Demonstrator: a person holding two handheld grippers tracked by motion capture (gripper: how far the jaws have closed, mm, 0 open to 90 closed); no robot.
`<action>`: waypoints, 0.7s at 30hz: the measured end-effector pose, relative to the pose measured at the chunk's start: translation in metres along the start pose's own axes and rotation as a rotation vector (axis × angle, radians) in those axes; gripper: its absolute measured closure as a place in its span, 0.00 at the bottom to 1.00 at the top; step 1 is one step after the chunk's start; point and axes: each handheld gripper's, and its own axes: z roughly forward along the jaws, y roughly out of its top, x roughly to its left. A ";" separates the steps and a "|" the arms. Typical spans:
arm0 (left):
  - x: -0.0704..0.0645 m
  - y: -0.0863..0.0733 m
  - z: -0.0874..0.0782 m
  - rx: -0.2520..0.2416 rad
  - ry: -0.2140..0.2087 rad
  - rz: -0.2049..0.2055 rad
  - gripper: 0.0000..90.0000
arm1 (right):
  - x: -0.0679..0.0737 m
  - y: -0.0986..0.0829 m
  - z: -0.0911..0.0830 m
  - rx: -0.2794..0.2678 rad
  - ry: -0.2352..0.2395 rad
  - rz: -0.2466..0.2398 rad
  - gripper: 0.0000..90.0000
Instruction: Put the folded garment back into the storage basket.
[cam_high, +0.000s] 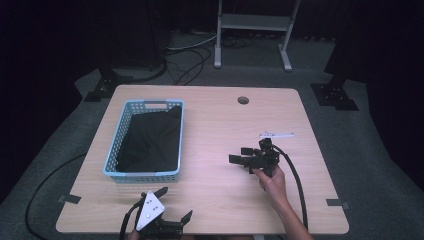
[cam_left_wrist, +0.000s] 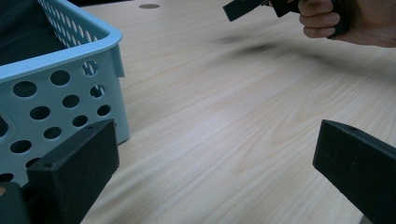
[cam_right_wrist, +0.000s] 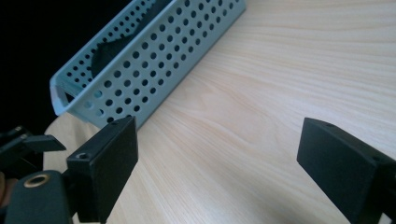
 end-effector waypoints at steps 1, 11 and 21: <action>0.000 0.000 0.000 0.000 0.000 0.000 0.00 | 0.000 -0.001 -0.001 -0.002 -0.005 -0.007 0.14; 0.000 0.000 0.000 0.001 0.003 0.000 0.00 | -0.004 -0.009 -0.014 -0.025 -0.012 0.009 0.14; 0.000 0.000 0.000 -0.002 0.002 0.000 0.00 | -0.003 -0.016 -0.027 -0.052 -0.019 0.004 0.14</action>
